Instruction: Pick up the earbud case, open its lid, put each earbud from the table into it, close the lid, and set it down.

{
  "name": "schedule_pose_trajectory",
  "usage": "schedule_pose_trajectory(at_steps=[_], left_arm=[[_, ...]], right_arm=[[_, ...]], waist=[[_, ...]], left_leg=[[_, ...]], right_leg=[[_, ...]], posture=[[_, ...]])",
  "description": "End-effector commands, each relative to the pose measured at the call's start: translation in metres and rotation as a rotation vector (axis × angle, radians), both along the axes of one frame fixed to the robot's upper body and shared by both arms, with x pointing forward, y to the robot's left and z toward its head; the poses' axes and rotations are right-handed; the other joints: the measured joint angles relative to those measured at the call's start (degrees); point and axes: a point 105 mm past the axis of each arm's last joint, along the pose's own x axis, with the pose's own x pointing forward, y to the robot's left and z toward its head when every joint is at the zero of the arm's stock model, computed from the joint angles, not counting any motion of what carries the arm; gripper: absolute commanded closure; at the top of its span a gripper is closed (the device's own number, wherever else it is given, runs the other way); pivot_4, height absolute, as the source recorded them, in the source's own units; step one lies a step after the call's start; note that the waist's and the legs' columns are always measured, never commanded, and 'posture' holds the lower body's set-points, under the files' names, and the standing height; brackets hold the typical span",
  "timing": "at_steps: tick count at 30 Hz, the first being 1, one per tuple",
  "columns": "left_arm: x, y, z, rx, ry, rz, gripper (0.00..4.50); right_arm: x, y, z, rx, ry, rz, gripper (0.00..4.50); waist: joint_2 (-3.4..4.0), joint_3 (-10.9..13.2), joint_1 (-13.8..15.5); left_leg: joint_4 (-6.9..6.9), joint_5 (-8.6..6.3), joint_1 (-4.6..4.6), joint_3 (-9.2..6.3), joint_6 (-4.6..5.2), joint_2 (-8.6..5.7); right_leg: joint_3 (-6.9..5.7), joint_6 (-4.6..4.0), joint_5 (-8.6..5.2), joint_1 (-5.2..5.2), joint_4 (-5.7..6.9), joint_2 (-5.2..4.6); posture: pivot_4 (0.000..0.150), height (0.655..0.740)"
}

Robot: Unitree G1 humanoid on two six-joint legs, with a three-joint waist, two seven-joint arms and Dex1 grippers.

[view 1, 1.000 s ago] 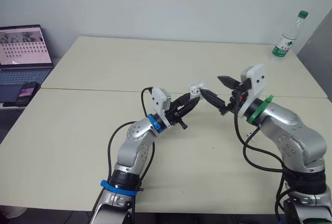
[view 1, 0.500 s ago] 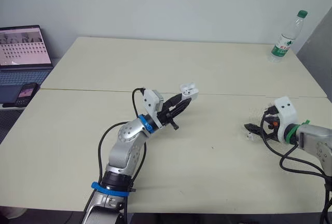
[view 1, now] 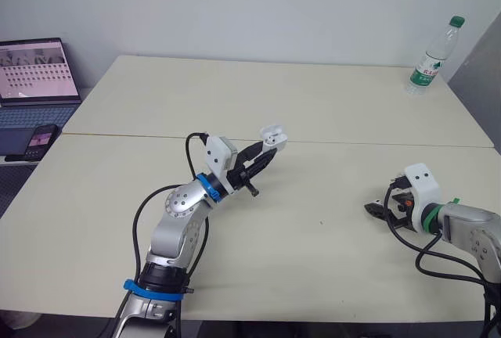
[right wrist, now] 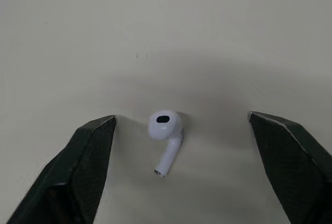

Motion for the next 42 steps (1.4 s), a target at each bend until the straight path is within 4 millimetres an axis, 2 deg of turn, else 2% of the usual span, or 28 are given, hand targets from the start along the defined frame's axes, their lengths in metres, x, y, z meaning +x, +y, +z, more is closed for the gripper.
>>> schedule_pose_trajectory(at_steps=[1,6,8,11,15,17,20,23,29,33,38,39,42], left_arm=[[-0.008,-0.003,0.018,-0.019,-0.069,-0.023,3.71],[-0.008,-0.001,0.019,-0.013,-0.064,-0.020,3.71],[-0.008,0.001,0.019,-0.009,-0.063,-0.017,3.71],[-0.008,0.003,0.019,-0.003,-0.062,-0.014,3.71],[-0.009,0.007,0.020,0.009,-0.061,-0.014,3.71],[-0.009,0.008,0.019,0.018,-0.059,-0.020,3.71],[-0.010,0.010,0.019,0.030,-0.057,-0.026,3.71],[-0.010,0.012,0.017,0.041,-0.056,-0.026,3.71],[-0.011,0.014,0.015,0.052,-0.056,-0.022,3.71],[-0.014,0.014,0.012,0.049,-0.052,-0.015,3.71],[-0.015,0.016,0.008,0.046,-0.043,-0.009,3.71],[-0.015,0.016,0.008,0.046,-0.041,-0.009,3.71],[-0.014,0.017,0.007,0.048,-0.039,-0.011,3.71]], right_arm=[[0.000,0.004,0.008,0.001,-0.025,0.018,1.71],[-0.002,0.007,0.007,0.006,-0.015,0.035,3.60],[-0.002,0.008,0.010,0.004,-0.024,0.056,4.10],[-0.003,0.013,0.019,-0.017,-0.051,0.178,4.09],[-0.030,0.021,0.025,-0.166,-0.063,0.619,4.09],[-0.046,0.016,0.021,-0.223,-0.011,0.780,4.09],[-0.063,-0.003,0.010,-0.353,0.082,1.005,4.09],[-0.072,-0.017,0.005,-0.438,0.143,1.182,4.09],[-0.065,-0.034,0.003,-0.536,0.163,1.364,4.09],[-0.056,-0.037,0.001,-0.559,0.147,1.388,4.09],[-0.053,-0.035,-0.006,-0.558,0.156,1.403,4.09],[-0.053,-0.037,-0.007,-0.565,0.176,1.397,3.38],[-0.054,-0.041,-0.007,-0.586,0.212,1.380,2.43]], waist=[[0.00,0.0,0.0],[0.00,0.0,0.0],[0.00,0.0,0.0],[0.02,0.0,0.0],[0.09,0.1,0.2],[0.08,0.1,0.2],[0.06,0.1,0.1],[0.06,0.1,0.1],[0.09,0.1,-0.1],[0.09,0.1,0.0],[0.09,0.1,0.0],[0.09,0.1,0.0],[0.09,0.1,0.1]], left_leg=[[0.00,0.00,0.00,0.00,0.00,0.00],[0.00,0.00,0.00,-0.01,0.00,0.00],[0.00,0.00,0.00,-0.01,0.00,0.00],[0.00,0.00,0.01,0.01,0.00,-0.01],[-0.01,0.00,-0.01,0.01,0.00,-0.04],[-0.03,-0.01,0.00,-0.01,0.01,-0.03],[-0.01,-0.01,0.02,0.01,0.00,-0.02],[0.02,-0.01,0.12,0.17,0.01,-0.02],[0.10,0.01,0.29,0.31,0.01,0.03],[0.10,0.01,0.29,0.30,0.00,0.04],[0.10,0.01,0.27,0.28,0.00,0.00],[0.10,0.01,0.26,0.27,0.00,0.01],[0.13,0.01,0.31,0.27,-0.01,0.00]], right_leg=[[0.00,0.00,0.00,0.00,0.00,0.00],[-0.01,-0.02,0.01,0.00,0.00,0.00],[0.00,-0.01,0.01,0.00,0.00,0.00],[0.00,-0.01,0.01,0.00,0.01,0.00],[-0.08,0.02,-0.01,0.01,-0.07,-0.02],[-0.11,0.04,-0.02,0.02,-0.12,-0.01],[-0.13,0.04,-0.02,0.05,-0.12,0.01],[-0.11,0.05,-0.02,0.08,-0.09,-0.01],[-0.02,0.03,0.00,0.09,0.09,0.01],[-0.02,-0.24,0.14,0.09,0.13,0.00],[-0.01,-0.25,0.14,0.09,0.14,-0.08],[-0.02,-0.25,0.14,0.10,0.15,-0.16],[-0.04,-0.25,0.15,0.13,0.22,-0.31]], posture=[[0.150,0.7362],[0.150,0.7362],[0.150,0.7362],[0.150,0.7362],[0.150,0.7362],[0.150,0.7362],[0.150,0.7362],[0.150,0.7362],[0.150,0.7362],[0.150,0.7362],[0.150,0.7362],[0.150,0.7362],[0.150,0.7362]])
